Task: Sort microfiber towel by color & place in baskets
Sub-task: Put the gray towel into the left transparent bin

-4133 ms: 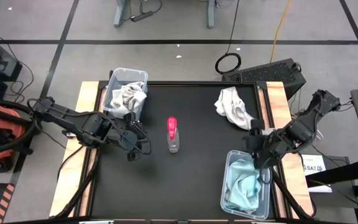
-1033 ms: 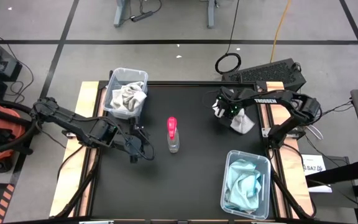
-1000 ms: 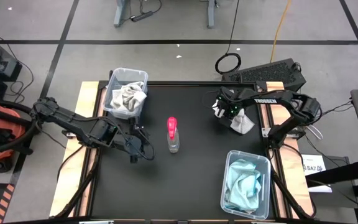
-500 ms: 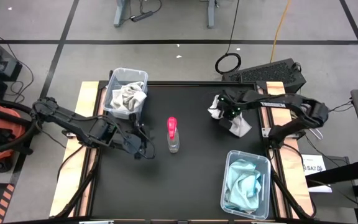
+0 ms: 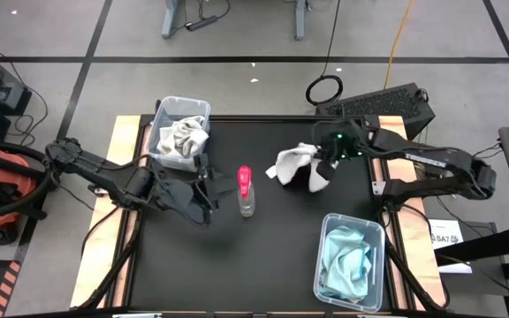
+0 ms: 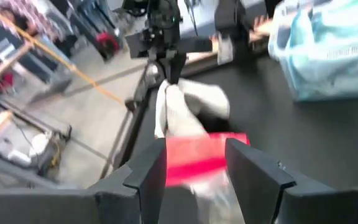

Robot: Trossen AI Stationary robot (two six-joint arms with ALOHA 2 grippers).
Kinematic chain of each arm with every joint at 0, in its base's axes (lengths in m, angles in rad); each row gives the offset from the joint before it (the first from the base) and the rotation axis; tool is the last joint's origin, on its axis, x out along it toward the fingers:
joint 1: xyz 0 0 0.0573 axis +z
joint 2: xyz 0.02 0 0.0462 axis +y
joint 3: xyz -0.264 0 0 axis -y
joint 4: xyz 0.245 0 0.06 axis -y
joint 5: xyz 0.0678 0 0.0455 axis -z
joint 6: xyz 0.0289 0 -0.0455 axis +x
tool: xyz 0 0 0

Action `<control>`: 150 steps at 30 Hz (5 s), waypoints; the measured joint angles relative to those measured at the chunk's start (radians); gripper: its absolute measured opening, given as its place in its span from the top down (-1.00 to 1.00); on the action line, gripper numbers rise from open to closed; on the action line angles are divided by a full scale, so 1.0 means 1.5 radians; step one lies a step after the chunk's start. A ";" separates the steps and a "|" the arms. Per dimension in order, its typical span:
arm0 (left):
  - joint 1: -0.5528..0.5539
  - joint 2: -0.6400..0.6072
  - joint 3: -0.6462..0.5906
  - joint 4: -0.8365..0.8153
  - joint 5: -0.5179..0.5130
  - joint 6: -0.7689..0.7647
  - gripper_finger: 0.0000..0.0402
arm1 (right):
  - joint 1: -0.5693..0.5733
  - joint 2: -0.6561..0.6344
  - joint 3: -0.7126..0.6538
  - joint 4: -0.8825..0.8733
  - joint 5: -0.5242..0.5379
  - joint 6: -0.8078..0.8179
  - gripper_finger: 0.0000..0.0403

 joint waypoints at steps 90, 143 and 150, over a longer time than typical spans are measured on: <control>0.188 0.232 0.004 0.597 0.610 0.032 0.91 | 0.404 0.028 0.239 0.227 -0.017 -0.186 0.53; 0.334 -0.198 -0.012 -0.225 -0.245 0.142 0.91 | 0.404 -0.086 0.239 -0.103 0.193 -0.013 -0.34; 0.416 -0.195 -0.052 -0.273 -0.149 0.066 0.91 | 0.404 -0.086 0.239 -0.104 0.177 0.000 -0.34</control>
